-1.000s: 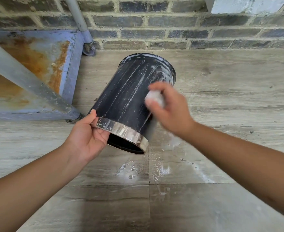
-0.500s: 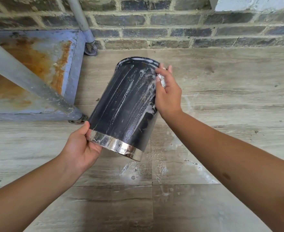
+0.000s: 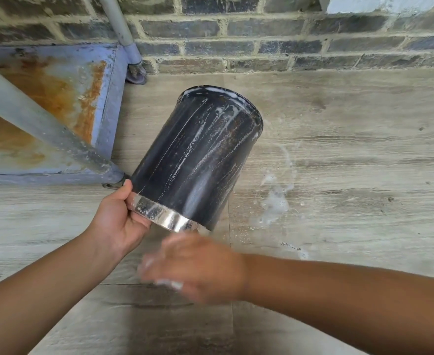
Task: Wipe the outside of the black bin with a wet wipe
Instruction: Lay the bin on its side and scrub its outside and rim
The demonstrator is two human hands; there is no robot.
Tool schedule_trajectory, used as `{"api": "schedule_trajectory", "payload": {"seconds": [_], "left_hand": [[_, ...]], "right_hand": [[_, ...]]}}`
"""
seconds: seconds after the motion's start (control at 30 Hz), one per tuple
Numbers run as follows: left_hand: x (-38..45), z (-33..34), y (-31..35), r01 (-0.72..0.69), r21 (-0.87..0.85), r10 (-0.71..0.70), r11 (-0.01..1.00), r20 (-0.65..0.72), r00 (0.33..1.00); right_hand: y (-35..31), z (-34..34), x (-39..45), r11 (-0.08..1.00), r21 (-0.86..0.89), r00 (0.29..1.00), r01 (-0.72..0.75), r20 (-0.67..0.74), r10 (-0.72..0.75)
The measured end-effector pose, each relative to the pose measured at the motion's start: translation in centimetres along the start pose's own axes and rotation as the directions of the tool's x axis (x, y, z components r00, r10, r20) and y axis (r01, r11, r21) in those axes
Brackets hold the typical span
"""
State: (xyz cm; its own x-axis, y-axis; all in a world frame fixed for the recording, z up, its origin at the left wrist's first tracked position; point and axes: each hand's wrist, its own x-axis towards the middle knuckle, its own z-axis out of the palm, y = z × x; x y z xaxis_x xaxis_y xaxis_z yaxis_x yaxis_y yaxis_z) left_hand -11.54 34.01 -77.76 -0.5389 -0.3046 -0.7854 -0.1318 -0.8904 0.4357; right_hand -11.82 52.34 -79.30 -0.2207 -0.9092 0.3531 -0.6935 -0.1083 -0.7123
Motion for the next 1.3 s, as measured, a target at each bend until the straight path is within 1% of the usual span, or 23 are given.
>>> {"api": "schedule_trajectory", "payload": {"seconds": [0.07,0.1,0.17,0.2,0.23,0.27,0.33,0.37,0.4,0.43,0.47,0.5,0.6,0.73,0.77,0.83,0.9,1.0,1.1,1.2,1.23,1.27,1.3], "left_hand": [[-0.1,0.1,-0.1,-0.008,-0.016,0.008,1.0,0.005,1.0],[0.0,0.2,-0.1,-0.011,-0.026,0.011,1.0,0.007,1.0],[0.0,0.5,0.1,-0.015,-0.04,0.016,0.999,0.016,1.0],[-0.2,0.6,0.2,-0.012,-0.046,0.013,0.999,0.021,1.0],[-0.3,0.8,0.2,-0.005,-0.05,0.006,0.999,0.029,1.0],[-0.4,1.0,0.2,0.001,-0.055,0.001,0.998,0.03,1.0],[-0.7,1.5,0.1,0.005,-0.075,-0.003,0.997,0.03,1.0],[-0.8,1.8,0.1,0.002,-0.083,0.001,0.997,0.033,0.999],[-0.8,2.1,-0.1,-0.002,-0.084,0.004,0.996,0.033,0.999],[-0.8,2.3,-0.2,-0.002,-0.077,0.005,0.997,0.036,0.999],[-1.0,2.6,-0.2,-0.001,-0.063,0.003,0.998,0.037,0.999],[-1.1,2.8,-0.3,0.002,-0.051,0.0,0.999,0.04,0.999],[-1.1,3.1,-0.3,0.015,-0.047,-0.013,0.999,0.056,0.998],[-1.0,3.3,-0.5,0.016,-0.03,-0.014,0.999,0.058,0.998],[-0.9,3.2,-0.6,0.013,-0.018,-0.012,1.0,0.057,0.998],[-0.9,3.2,-0.7,0.016,0.016,-0.017,1.0,0.066,0.998],[-0.9,3.2,-0.8,0.024,0.057,-0.029,0.998,0.08,0.996],[-0.7,3.0,-1.1,0.042,0.14,-0.053,0.989,0.073,0.996],[-0.6,2.7,-1.1,0.038,0.158,-0.051,0.987,0.08,0.996],[-0.6,2.6,-0.9,0.034,0.157,-0.05,0.987,0.1,0.994],[-0.6,2.5,-0.9,0.031,0.157,-0.049,0.987,0.106,0.993],[-0.7,2.3,-0.9,0.031,0.162,-0.05,0.986,0.113,0.992],[-0.8,2.2,-1.1,0.031,0.171,-0.052,0.985,0.12,0.991]], "right_hand": [[-1.5,0.2,-1.3,0.996,0.079,0.999,-0.035,0.029,0.033],[-1.6,-0.2,-1.5,0.992,0.11,0.998,-0.057,-0.004,0.058],[-0.8,-2.4,-1.1,0.976,0.163,0.974,-0.142,-0.155,0.168],[0.0,-4.2,-0.3,0.955,0.202,0.934,-0.217,-0.242,0.263],[1.0,-6.1,0.5,0.919,0.255,0.868,-0.3,-0.326,0.374],[2.2,-8.1,1.2,0.866,0.327,0.781,-0.377,-0.391,0.487],[5.3,-11.8,2.8,0.767,0.479,0.586,-0.427,-0.499,0.638],[6.7,-13.6,3.6,0.747,0.514,0.51,-0.422,-0.547,0.664],[8.0,-15.2,4.3,0.746,0.512,0.457,-0.426,-0.59,0.666],[9.4,-16.3,4.8,0.754,0.481,0.435,-0.446,-0.62,0.653],[10.6,-17.0,5.2,0.761,0.431,0.44,-0.485,-0.632,0.638],[11.6,-17.2,5.2,0.768,0.356,0.468,-0.533,-0.631,0.618],[13.1,-15.5,4.5,0.792,0.173,0.592,-0.586,-0.576,0.564],[10.6,-11.3,3.8,0.868,0.011,0.683,-0.496,-0.613,0.397],[9.5,-10.6,3.8,0.883,-0.03,0.716,-0.469,-0.598,0.36],[7.0,-9.2,3.7,0.924,-0.132,0.819,-0.36,-0.52,0.244],[4.5,-7.6,3.5,0.955,-0.142,0.891,-0.261,-0.417,0.182],[0.9,-4.8,2.5,0.975,0.019,0.939,-0.221,-0.267,0.218],[-1.3,-3.6,1.5,0.936,0.265,0.946,-0.231,-0.164,0.28],[-0.5,-6.1,1.7,0.893,0.382,0.913,-0.236,-0.229,0.339],[0.6,-7.6,2.1,0.879,0.391,0.87,-0.272,-0.29,0.398],[2.1,-9.1,2.4,0.855,0.398,0.799,-0.333,-0.362,0.48],[3.7,-10.8,2.8,0.819,0.418,0.707,-0.393,-0.431,0.56]]}}
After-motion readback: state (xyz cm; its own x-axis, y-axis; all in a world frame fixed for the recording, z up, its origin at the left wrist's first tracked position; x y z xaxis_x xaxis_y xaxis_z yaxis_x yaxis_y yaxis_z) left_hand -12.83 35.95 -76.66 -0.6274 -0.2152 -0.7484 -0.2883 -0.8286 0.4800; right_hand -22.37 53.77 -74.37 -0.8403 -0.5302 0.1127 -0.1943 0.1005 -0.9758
